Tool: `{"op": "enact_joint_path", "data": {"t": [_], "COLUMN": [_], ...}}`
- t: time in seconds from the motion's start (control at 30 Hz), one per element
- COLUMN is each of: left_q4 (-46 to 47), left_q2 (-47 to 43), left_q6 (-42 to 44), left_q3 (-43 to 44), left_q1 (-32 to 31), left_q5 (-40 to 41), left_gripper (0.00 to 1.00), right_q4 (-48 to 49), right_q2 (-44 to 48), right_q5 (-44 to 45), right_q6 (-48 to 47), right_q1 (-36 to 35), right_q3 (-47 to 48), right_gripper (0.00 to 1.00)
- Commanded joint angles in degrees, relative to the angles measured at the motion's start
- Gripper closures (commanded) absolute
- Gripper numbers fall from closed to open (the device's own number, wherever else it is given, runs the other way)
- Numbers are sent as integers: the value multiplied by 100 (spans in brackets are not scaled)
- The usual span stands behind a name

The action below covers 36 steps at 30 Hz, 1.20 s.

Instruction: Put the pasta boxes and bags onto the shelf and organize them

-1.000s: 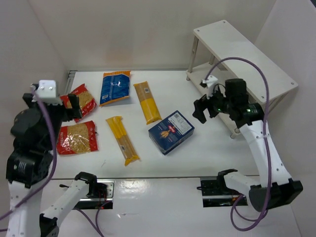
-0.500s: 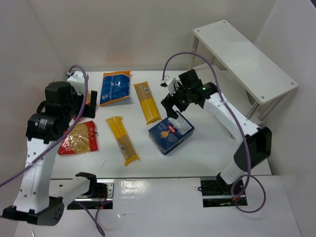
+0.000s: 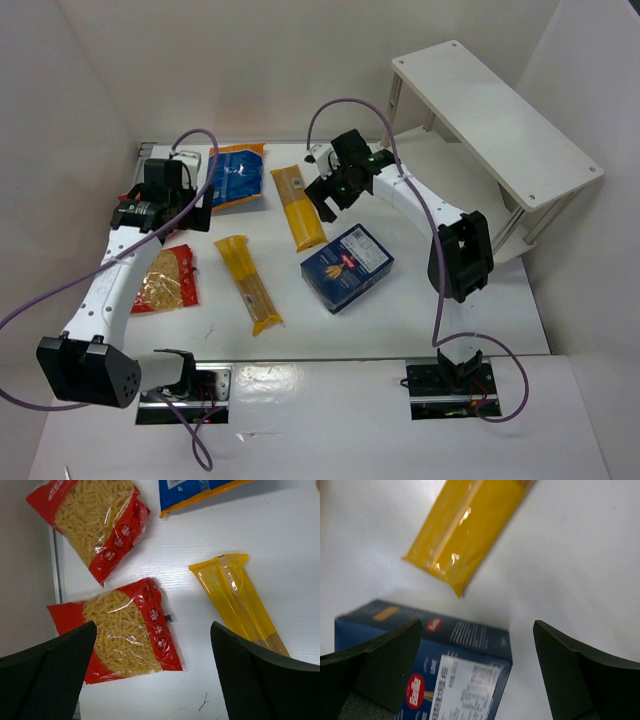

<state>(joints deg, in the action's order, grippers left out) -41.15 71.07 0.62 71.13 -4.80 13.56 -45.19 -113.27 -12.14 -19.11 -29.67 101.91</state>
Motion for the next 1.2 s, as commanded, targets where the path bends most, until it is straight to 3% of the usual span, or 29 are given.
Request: {"op": "enact_joint_path", "data": {"t": [0.0, 0.17, 0.47, 1.03, 1.17], "left_q4": [310, 396, 546, 660, 547], "left_q2": [-40, -146, -383, -445, -374], "left_q6": [-326, -273, -221, -115, 94], "left_q3": [33, -388, -645, -1084, -1084], "left_q1": [259, 681, 1402, 1508, 1508], "left_q5": [191, -292, -970, -1022, -1600], "left_gripper": [0, 0, 0, 0, 0], "right_q4": [1010, 1740, 2128, 1970, 1786], "right_q2": [-28, -326, -898, -1549, -1488], "right_q5": [298, 696, 871, 924, 723], "right_q6": [461, 1014, 1656, 1762, 1709], "right_q1": [-310, -522, -575, -575, -575], "right_q3": [374, 120, 48, 242, 303], "right_gripper": [0, 0, 0, 0, 0]}}
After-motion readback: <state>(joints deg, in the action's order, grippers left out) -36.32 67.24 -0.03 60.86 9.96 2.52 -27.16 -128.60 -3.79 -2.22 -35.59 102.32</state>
